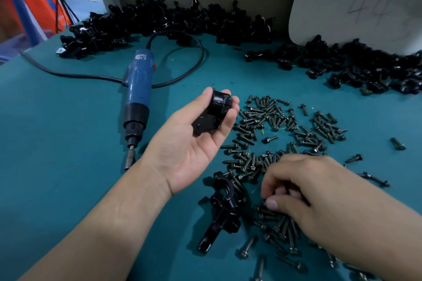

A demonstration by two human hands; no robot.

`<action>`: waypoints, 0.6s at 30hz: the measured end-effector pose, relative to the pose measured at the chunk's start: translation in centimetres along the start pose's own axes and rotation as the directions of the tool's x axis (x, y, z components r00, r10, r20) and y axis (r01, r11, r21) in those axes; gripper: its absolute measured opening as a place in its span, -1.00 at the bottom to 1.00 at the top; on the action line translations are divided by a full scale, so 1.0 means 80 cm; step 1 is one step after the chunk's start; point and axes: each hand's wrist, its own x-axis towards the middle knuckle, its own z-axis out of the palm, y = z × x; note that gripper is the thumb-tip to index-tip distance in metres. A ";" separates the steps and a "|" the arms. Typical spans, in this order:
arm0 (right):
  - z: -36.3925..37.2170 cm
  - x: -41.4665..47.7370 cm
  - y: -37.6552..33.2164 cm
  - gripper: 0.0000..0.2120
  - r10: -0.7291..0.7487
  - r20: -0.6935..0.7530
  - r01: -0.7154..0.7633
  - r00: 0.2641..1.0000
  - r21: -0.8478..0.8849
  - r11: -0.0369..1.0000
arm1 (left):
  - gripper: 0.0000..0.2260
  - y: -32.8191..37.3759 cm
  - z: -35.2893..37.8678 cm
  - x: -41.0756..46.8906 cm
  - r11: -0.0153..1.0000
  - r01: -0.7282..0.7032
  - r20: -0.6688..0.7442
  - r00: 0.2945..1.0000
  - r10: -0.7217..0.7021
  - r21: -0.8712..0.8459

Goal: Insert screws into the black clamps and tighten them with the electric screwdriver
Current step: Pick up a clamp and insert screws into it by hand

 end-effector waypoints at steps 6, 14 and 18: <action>-0.001 -0.004 -0.002 -0.79 -0.044 0.018 0.044 0.999 0.004 0.999 | -0.55 -0.002 -0.001 0.001 0.998 0.052 0.021 0.998 -0.052 0.038; 0.001 -0.003 -0.006 -0.90 -0.058 -0.032 0.059 0.998 0.049 0.997 | -0.56 -0.004 -0.004 0.002 0.993 0.080 0.090 0.992 -0.088 0.086; 0.001 -0.001 -0.006 -0.86 -0.034 -0.203 0.084 0.979 0.244 0.966 | -0.61 -0.005 -0.005 0.002 0.990 0.069 0.099 0.992 -0.082 0.124</action>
